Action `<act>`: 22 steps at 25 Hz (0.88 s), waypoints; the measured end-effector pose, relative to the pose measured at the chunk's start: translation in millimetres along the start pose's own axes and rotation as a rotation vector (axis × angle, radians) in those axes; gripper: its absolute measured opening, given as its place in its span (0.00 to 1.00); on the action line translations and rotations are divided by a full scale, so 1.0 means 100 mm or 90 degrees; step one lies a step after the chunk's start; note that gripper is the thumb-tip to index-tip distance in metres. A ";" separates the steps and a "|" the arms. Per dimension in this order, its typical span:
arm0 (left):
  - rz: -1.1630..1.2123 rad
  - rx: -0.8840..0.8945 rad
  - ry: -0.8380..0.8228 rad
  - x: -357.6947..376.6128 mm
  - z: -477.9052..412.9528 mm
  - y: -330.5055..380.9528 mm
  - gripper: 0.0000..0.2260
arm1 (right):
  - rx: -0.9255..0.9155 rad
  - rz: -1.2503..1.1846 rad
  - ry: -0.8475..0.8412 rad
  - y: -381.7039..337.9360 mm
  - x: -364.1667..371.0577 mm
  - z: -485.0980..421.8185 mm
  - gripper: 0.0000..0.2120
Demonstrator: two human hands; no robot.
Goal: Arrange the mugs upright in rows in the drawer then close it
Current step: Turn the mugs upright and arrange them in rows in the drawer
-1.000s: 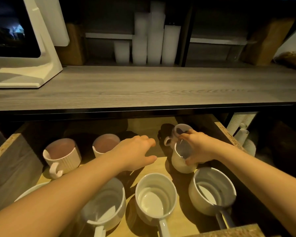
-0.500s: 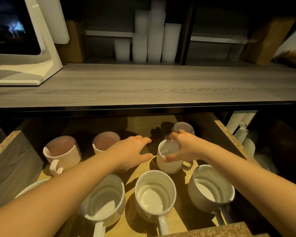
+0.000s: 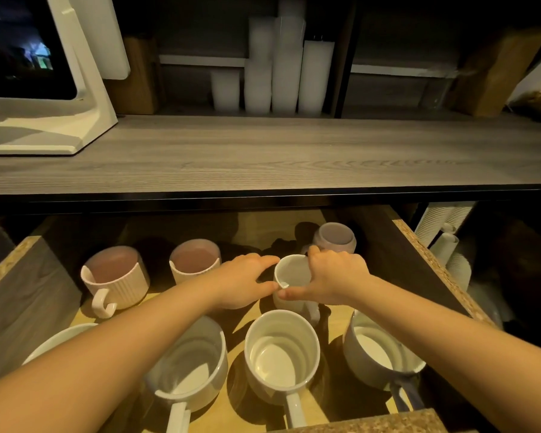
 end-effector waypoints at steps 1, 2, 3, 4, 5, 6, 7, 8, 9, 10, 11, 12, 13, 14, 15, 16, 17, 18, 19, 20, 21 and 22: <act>-0.041 -0.001 0.010 -0.05 0.01 -0.02 0.25 | -0.011 -0.019 -0.031 -0.01 0.03 -0.01 0.42; -0.092 -0.002 0.027 -0.12 0.01 -0.03 0.25 | -0.029 -0.057 -0.072 -0.01 0.06 -0.01 0.42; -0.148 -0.005 0.047 -0.20 0.02 -0.06 0.25 | -0.051 -0.094 -0.114 -0.02 0.09 0.00 0.42; -0.201 -0.020 0.066 -0.28 0.03 -0.11 0.26 | -0.074 -0.115 -0.141 -0.04 0.09 0.02 0.42; -0.243 -0.049 0.084 -0.35 0.04 -0.20 0.27 | -0.094 -0.119 -0.155 -0.07 0.10 0.02 0.43; -0.271 -0.087 0.098 -0.43 0.06 -0.32 0.28 | -0.108 -0.113 -0.159 -0.09 0.09 0.01 0.44; -0.284 -0.123 0.106 -0.49 0.08 -0.45 0.29 | -0.117 -0.104 -0.156 -0.12 0.08 -0.01 0.44; -0.280 -0.151 0.108 -0.53 0.11 -0.57 0.28 | -0.124 -0.096 -0.150 -0.15 0.07 -0.04 0.44; -0.256 -0.169 0.103 -0.55 0.14 -0.69 0.26 | -0.129 -0.088 -0.145 -0.18 0.05 -0.06 0.43; -0.217 -0.184 0.092 -0.55 0.17 -0.81 0.24 | -0.133 -0.080 -0.142 -0.22 0.05 -0.08 0.42; -0.176 -0.196 0.080 -0.54 0.20 -0.90 0.23 | -0.132 -0.076 -0.136 -0.24 0.03 -0.10 0.40; -0.143 -0.205 0.071 -0.52 0.22 -0.96 0.22 | -0.125 -0.083 -0.124 -0.26 0.01 -0.13 0.39; -0.121 -0.208 0.069 -0.52 0.23 -1.00 0.22 | -0.113 -0.101 -0.109 -0.29 -0.02 -0.16 0.38; -0.107 -0.206 0.072 -0.52 0.22 -1.01 0.21 | -0.100 -0.128 -0.097 -0.30 -0.05 -0.19 0.36; -0.101 -0.202 0.080 -0.53 0.21 -1.00 0.21 | -0.087 -0.155 -0.089 -0.32 -0.07 -0.23 0.35; -0.101 -0.198 0.091 -0.55 0.21 -1.00 0.21 | -0.077 -0.177 -0.085 -0.35 -0.08 -0.28 0.34; -0.104 -0.196 0.100 -0.57 0.21 -0.99 0.21 | -0.072 -0.192 -0.086 -0.39 -0.09 -0.33 0.34; -0.106 -0.195 0.105 -0.58 0.21 -0.99 0.21 | -0.071 -0.198 -0.088 -0.43 -0.08 -0.38 0.33; -0.106 -0.195 0.109 -0.59 0.21 -1.00 0.21 | -0.073 -0.196 -0.089 -0.49 -0.07 -0.42 0.32; -0.103 -0.194 0.111 -0.59 0.21 -1.01 0.21 | -0.075 -0.193 -0.088 -0.53 -0.06 -0.45 0.31; -0.100 -0.193 0.110 -0.59 0.21 -1.02 0.21 | -0.075 -0.190 -0.088 -0.57 -0.05 -0.48 0.30; -0.098 -0.192 0.110 -0.59 0.21 -1.02 0.21 | -0.076 -0.190 -0.089 -0.60 -0.03 -0.51 0.29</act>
Point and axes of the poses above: each hand's wrist, its own z-axis away from the middle knuckle, its own x-axis out of the palm, y = z × x, the point moved 10 cm from there along -z, towards the middle knuckle, and after that the axes turned 4 degrees about y, right-handed, at the moved point
